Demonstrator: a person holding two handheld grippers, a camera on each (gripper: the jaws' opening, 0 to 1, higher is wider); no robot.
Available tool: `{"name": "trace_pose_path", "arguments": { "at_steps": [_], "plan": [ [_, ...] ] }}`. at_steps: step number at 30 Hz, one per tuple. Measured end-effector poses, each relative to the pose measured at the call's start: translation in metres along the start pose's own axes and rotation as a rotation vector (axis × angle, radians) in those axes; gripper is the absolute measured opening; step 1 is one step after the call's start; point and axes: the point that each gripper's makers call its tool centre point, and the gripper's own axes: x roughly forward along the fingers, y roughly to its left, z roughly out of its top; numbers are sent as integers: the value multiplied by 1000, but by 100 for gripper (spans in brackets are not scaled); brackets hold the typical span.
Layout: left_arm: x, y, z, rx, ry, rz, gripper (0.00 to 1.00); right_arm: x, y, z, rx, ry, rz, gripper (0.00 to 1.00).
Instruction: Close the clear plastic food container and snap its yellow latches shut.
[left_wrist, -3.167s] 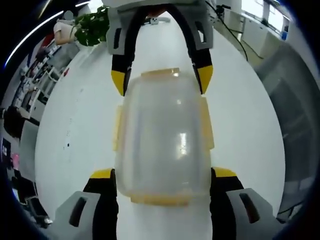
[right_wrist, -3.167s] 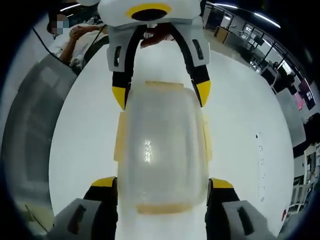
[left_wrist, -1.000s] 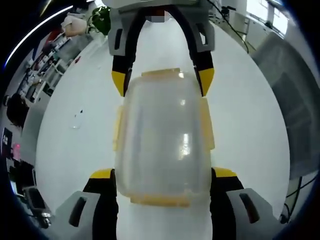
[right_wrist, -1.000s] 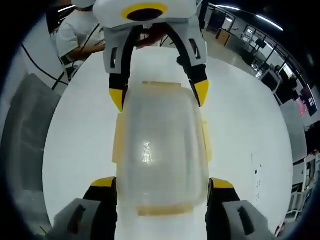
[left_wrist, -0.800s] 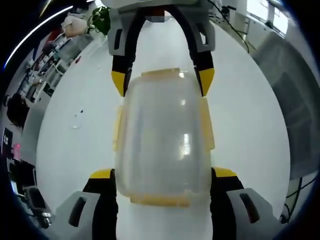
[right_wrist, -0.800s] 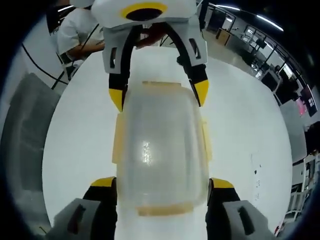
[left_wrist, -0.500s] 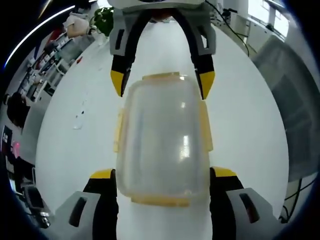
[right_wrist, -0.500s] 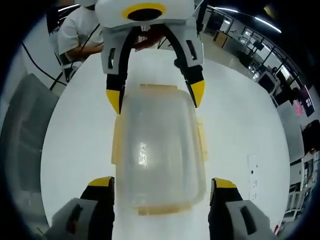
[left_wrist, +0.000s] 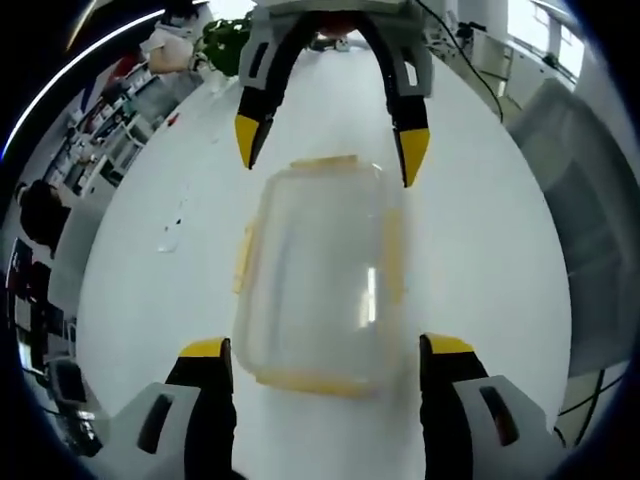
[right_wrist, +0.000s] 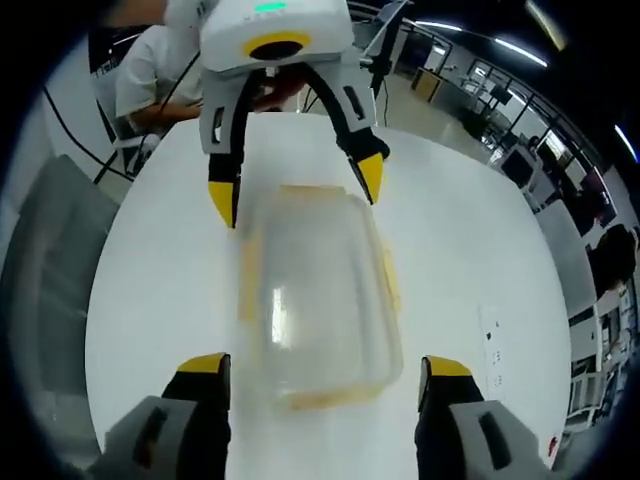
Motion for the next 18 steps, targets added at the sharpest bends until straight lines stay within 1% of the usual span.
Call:
{"name": "trace_pose_path", "arguments": {
  "at_steps": [5, 11, 18],
  "plan": [
    [-9, -4, 3, -29, -11, 32, 74, -10, 4, -2, 18, -17, -17, 76],
    [-20, -13, 10, -70, -38, 72, 74, -20, 16, -4, 47, -44, -39, 76],
    [-27, -28, 8, -111, -49, 96, 74, -27, 32, -9, 93, -68, -65, 75]
  ]
}}
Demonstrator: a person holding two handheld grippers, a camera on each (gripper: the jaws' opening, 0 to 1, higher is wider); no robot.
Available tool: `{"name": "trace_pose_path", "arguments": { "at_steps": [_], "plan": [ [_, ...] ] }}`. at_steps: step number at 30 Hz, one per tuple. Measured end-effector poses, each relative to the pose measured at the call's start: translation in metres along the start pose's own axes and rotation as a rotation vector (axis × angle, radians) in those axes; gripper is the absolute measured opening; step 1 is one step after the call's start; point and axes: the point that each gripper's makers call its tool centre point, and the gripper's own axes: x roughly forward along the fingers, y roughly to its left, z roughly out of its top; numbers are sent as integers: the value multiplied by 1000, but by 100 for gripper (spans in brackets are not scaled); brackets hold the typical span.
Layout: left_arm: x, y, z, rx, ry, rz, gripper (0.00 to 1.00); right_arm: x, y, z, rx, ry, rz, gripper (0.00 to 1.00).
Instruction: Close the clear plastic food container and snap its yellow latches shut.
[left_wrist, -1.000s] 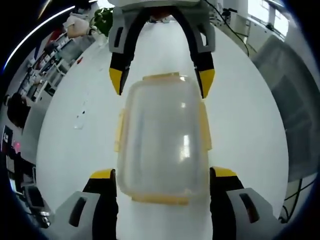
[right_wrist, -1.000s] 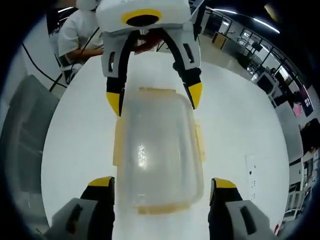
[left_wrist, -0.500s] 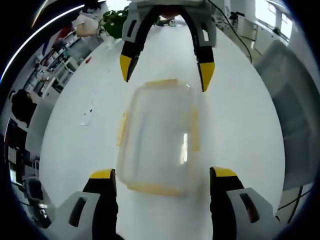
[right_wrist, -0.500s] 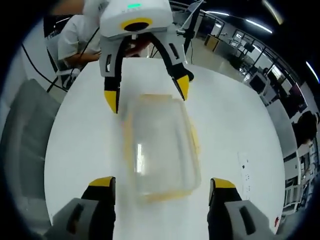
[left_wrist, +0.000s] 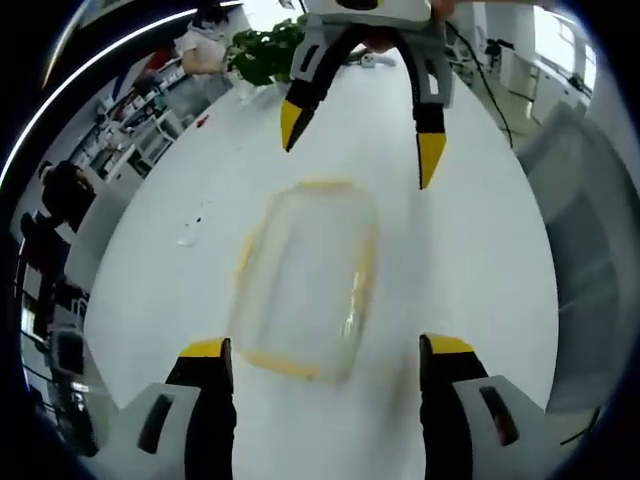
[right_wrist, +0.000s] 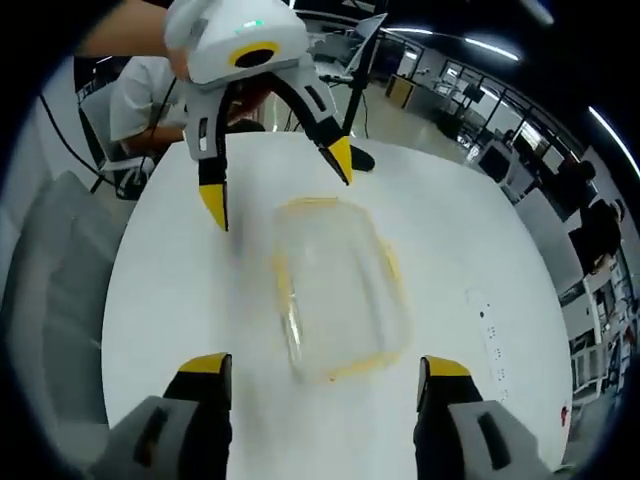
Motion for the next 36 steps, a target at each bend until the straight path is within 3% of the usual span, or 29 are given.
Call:
{"name": "trace_pose_path", "arguments": {
  "at_steps": [9, 22, 31, 36],
  "plan": [
    [-10, -21, -8, -79, -27, 45, 74, -12, 17, -17, 79, -34, -48, 73],
    [-26, -43, -10, -178, -105, 136, 75, -29, 36, -19, 140, -129, -127, 73],
    [-40, -63, -7, -227, -214, 211, 76, -40, 53, -27, 211, -220, -177, 74],
    [-46, -77, -8, -273, -258, 212, 76, -44, 61, -36, 254, -242, -194, 73]
  ]
}}
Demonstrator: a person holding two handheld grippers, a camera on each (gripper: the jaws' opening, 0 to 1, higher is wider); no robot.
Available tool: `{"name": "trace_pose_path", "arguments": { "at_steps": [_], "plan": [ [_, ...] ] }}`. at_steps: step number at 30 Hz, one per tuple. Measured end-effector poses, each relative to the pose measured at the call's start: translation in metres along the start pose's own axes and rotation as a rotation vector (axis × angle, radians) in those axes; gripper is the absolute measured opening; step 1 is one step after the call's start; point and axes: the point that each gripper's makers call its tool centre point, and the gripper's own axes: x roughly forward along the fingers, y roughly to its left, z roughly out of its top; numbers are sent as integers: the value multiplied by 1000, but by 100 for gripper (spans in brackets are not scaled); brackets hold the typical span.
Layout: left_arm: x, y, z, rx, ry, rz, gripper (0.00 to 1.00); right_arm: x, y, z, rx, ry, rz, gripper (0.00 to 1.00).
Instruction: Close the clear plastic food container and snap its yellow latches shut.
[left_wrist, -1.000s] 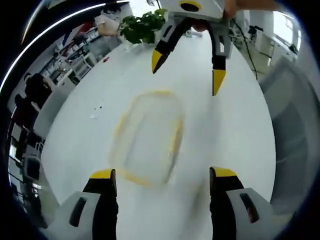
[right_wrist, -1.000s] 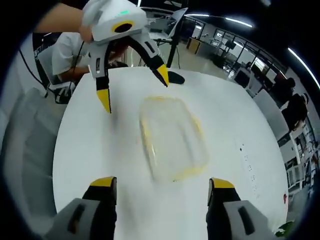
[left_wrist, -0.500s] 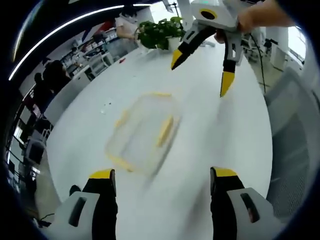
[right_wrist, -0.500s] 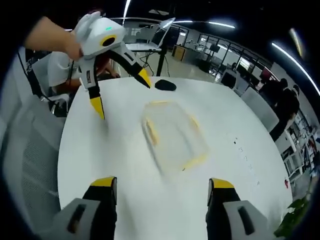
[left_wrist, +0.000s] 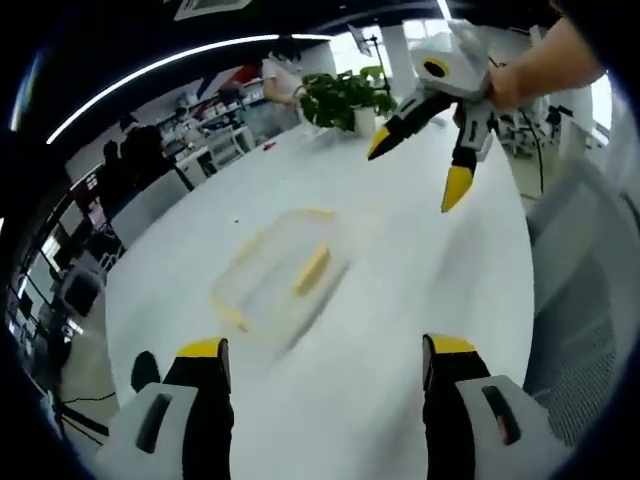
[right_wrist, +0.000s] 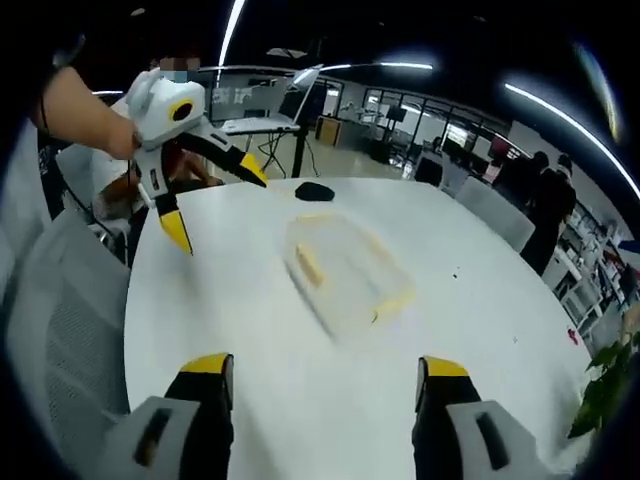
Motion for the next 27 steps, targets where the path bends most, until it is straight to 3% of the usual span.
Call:
{"name": "trace_pose_path", "arguments": {
  "at_steps": [4, 6, 11, 17, 27],
  "plan": [
    [-7, -6, -3, -54, -21, 17, 77, -7, 2, 0, 23, -38, -23, 73],
    [-10, -9, -2, -77, -49, 23, 77, -12, 2, 9, -3, -102, -54, 71],
    [-17, -17, -10, -80, -52, 55, 77, -22, 9, 5, 38, -143, -71, 71],
    [-27, -27, -12, -138, -95, 91, 79, -34, 24, -8, 91, -174, -80, 71],
    [-35, -54, -29, -217, -109, 126, 82, -47, 50, -39, 158, -168, -114, 74]
  ]
}}
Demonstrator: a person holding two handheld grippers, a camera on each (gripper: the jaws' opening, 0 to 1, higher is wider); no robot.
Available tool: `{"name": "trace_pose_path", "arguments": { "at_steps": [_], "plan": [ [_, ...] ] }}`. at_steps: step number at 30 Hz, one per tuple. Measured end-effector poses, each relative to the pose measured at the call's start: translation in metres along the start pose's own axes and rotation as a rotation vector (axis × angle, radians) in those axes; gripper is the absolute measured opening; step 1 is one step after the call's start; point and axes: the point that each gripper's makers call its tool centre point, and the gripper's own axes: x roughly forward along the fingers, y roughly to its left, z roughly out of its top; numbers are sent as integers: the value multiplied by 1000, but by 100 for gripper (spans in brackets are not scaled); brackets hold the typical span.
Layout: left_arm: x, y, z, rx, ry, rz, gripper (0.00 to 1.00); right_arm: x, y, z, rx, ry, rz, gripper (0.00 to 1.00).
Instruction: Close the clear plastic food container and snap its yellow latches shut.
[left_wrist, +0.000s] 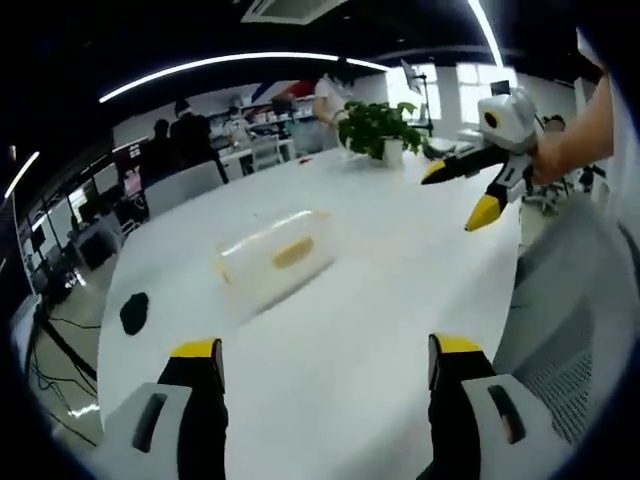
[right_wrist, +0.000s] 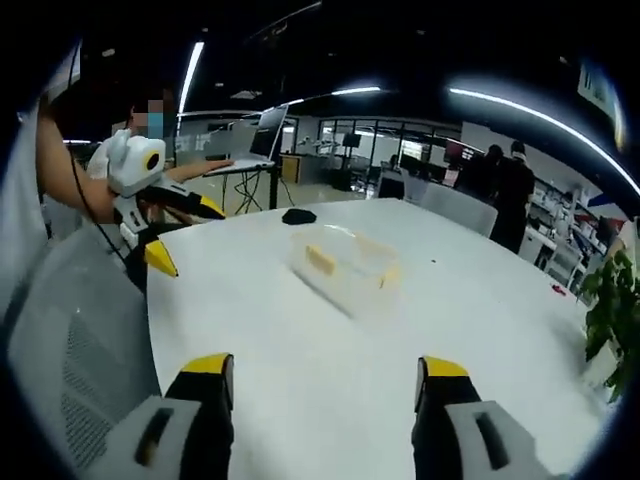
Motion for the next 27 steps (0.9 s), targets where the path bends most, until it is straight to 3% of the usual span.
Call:
{"name": "trace_pose_path", "arguments": {
  "at_steps": [4, 12, 27],
  "plan": [
    [-1, -6, -8, -3, 19, 0, 81, -8, -1, -7, 29, -9, -31, 74],
    [-6, -2, -10, -24, 17, 20, 82, -11, 4, -12, 30, -2, -41, 74],
    [-13, 2, -24, -46, 41, 56, 80, -8, 12, -18, 26, 28, -13, 72]
  ]
}}
